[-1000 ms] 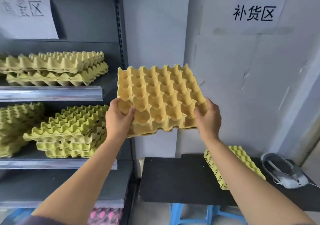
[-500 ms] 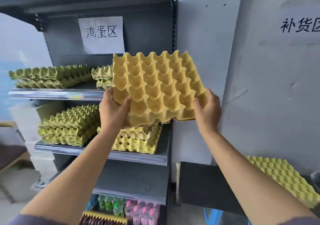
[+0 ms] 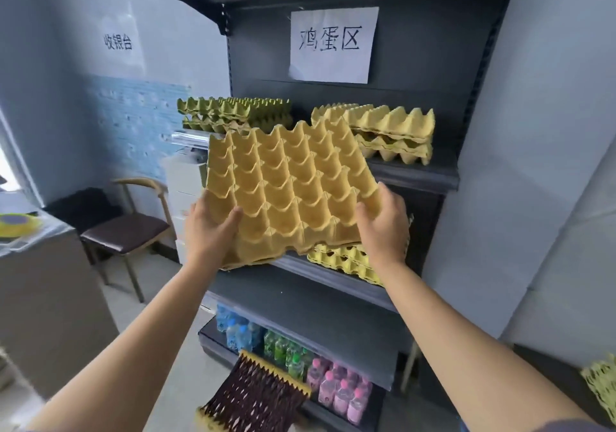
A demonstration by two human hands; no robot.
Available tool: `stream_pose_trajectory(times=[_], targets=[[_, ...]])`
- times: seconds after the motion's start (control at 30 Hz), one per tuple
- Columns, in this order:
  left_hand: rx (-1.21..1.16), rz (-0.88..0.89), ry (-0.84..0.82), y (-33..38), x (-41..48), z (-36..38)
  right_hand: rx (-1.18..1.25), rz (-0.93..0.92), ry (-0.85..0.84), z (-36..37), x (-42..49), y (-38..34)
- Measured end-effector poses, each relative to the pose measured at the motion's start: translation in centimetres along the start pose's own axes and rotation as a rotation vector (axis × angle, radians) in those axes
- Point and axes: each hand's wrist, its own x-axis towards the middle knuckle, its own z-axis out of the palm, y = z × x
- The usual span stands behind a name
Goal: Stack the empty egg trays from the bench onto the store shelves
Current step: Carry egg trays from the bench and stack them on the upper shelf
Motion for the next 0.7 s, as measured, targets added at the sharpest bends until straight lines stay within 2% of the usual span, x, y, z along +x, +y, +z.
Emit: stream_pose_trajectory(times=[0.2, 0.37, 0.5, 0.7], targets=[[0.138, -0.137, 0.052, -3.9, 1.7, -2.5, 0.028, -0.023, -0.126, 6.8, -0.5, -0.8], [0.149, -0.140, 0.094, -6.7, 4.1, -3.9, 0.068, -0.021, -0.171, 10.7, -0.3, -1.8], [0.151, -0.141, 0.105, -8.1, 7.0, -4.3, 0.078, -0.046, -0.152, 13.3, 0.9, -2.8], [0.119, -0.047, 0.112, -10.2, 13.4, -5.1, 0.095, -0.061, -0.081, 18.5, 3.1, -5.3]])
